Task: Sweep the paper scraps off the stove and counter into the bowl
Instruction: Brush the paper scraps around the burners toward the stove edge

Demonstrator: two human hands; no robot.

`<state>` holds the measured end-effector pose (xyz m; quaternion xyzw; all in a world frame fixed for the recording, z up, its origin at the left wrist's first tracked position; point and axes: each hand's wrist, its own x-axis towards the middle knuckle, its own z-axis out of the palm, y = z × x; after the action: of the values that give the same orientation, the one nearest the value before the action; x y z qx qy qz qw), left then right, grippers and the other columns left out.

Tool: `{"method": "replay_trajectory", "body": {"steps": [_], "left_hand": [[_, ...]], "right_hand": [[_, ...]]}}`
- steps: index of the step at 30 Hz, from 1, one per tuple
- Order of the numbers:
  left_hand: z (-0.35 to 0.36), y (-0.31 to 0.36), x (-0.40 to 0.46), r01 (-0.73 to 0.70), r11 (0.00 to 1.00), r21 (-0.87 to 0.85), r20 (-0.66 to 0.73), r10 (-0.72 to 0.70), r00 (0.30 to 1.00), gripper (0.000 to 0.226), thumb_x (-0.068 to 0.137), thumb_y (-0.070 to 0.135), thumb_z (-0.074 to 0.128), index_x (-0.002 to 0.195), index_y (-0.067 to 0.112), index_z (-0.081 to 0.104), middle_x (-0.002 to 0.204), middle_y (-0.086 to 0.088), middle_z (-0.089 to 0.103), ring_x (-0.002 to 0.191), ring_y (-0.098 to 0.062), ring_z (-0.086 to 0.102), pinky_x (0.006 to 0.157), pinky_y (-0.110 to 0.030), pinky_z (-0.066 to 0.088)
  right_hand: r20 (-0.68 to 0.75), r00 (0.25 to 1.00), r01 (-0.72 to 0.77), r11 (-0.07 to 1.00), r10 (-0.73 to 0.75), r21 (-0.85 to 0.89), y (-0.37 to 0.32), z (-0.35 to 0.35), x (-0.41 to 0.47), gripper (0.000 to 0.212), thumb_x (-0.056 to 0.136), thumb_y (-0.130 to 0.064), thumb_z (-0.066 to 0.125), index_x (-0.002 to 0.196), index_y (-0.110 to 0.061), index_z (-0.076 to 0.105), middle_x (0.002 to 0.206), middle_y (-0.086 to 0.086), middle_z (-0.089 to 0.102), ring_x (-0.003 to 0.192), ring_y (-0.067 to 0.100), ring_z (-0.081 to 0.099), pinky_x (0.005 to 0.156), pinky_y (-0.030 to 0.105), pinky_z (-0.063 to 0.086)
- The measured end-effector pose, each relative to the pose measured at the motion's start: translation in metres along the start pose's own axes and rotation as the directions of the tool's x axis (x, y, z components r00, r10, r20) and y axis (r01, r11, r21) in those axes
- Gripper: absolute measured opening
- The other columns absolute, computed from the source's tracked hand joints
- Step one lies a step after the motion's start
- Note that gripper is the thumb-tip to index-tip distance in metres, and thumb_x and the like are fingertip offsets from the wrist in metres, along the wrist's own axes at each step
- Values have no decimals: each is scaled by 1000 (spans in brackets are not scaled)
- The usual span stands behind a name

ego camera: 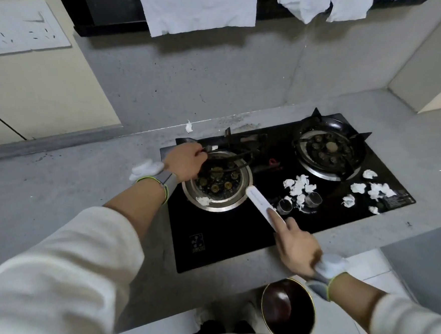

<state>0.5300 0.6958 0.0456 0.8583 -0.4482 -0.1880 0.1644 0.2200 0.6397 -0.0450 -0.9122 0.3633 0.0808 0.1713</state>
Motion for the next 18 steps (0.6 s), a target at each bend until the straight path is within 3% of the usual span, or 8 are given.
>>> {"method": "replay_trajectory", "body": {"steps": [2, 4, 6, 10, 13, 18], "left_hand": [[-1, 3, 0, -1, 1000, 3, 15, 1, 1000, 29, 99, 26, 43, 80, 8, 55, 81, -10, 60, 84, -32, 63, 69, -34, 39], [0, 7, -3, 6, 1000, -11, 28, -6, 1000, 29, 99, 26, 42, 77, 11, 53, 74, -5, 60, 76, -30, 67, 65, -33, 41], [3, 10, -6, 14, 999, -39, 35, -12, 999, 28, 98, 26, 43, 75, 13, 52, 70, -3, 60, 69, -29, 70, 63, -34, 46], [6, 10, -10, 9, 999, -52, 50, -6, 999, 29, 97, 25, 44, 71, 14, 49, 66, -3, 62, 61, -26, 72, 69, -39, 55], [3, 10, -10, 1, 1000, -19, 48, 0, 999, 32, 98, 24, 44, 67, 16, 47, 63, 1, 56, 68, -28, 67, 58, -29, 42], [1, 7, -7, 1, 999, -50, 49, 2, 999, 30, 99, 24, 45, 70, 15, 49, 64, 2, 55, 65, -26, 62, 57, -23, 39]], "right_hand": [[-34, 996, 78, 992, -82, -101, -30, 2, 4, 66, 94, -29, 43, 151, -33, 9, 102, 7, 50, 66, 33, 62, 57, 41, 48], [-23, 990, 135, 970, -142, -203, -68, 10, 13, 70, 81, -27, 63, 144, -32, 32, 87, 6, 55, 48, 31, 60, 41, 36, 43], [-74, 979, 170, 957, -192, -235, -108, 20, 28, 67, 75, -20, 69, 137, -30, 46, 80, 7, 57, 42, 31, 58, 38, 34, 39], [20, 977, 212, 955, -212, -206, -149, 28, 51, 67, 80, -23, 64, 142, -23, 41, 86, 16, 58, 48, 33, 59, 44, 40, 48], [87, 993, 85, 992, -77, -96, -136, 30, 58, 63, 92, -19, 40, 150, -22, 16, 109, 19, 54, 85, 38, 64, 69, 47, 50], [60, 996, -50, 979, 63, -196, -79, 11, 31, 58, 96, -22, 39, 147, -39, 18, 119, 9, 54, 100, 35, 63, 68, 38, 42]]}}
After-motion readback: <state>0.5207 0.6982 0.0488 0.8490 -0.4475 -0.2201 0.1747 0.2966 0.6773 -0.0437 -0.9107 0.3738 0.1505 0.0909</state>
